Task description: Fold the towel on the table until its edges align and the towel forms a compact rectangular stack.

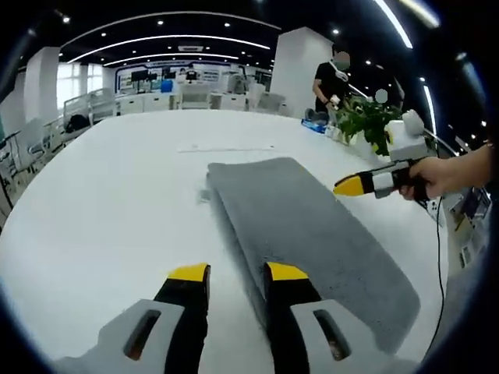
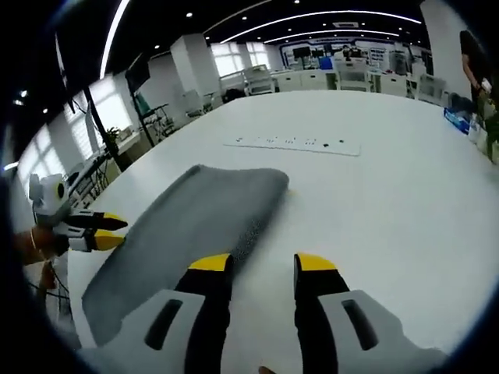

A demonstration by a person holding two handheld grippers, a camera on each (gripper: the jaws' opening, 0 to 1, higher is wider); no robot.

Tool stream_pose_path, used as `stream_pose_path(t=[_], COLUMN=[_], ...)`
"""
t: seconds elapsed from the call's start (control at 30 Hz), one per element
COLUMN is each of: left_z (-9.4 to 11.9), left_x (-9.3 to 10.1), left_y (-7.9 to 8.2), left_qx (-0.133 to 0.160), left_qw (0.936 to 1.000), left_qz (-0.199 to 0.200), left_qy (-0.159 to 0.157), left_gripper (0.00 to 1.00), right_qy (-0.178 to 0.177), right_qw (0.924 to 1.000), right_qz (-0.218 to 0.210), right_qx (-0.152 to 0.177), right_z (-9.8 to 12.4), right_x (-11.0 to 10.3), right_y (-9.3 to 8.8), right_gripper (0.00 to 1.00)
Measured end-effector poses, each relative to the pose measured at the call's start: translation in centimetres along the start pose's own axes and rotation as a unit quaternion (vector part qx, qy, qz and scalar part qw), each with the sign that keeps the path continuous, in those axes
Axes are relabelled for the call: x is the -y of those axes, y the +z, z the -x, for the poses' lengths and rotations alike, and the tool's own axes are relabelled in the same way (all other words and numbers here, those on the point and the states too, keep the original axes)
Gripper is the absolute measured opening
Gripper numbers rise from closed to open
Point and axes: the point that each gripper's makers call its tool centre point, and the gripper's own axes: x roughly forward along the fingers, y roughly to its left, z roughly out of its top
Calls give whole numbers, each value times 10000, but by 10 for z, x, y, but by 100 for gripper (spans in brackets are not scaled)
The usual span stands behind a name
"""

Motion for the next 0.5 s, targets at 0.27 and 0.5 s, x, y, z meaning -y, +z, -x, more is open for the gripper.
stream_pose_path(t=[0.27, 0.5], left_z=[-10, -16], left_x=[3, 10], left_y=[-5, -13], left_qx=[-172, -357], left_qw=[9998, 9992], left_qz=[-40, -53], left_qy=[-47, -171], left_gripper=[20, 8], right_qy=[349, 399], right_qw=[9989, 9982], right_qz=[275, 428], right_qx=[-141, -106], right_z=[2, -1], right_x=[-26, -35], right_y=[-23, -29], right_gripper=[18, 5])
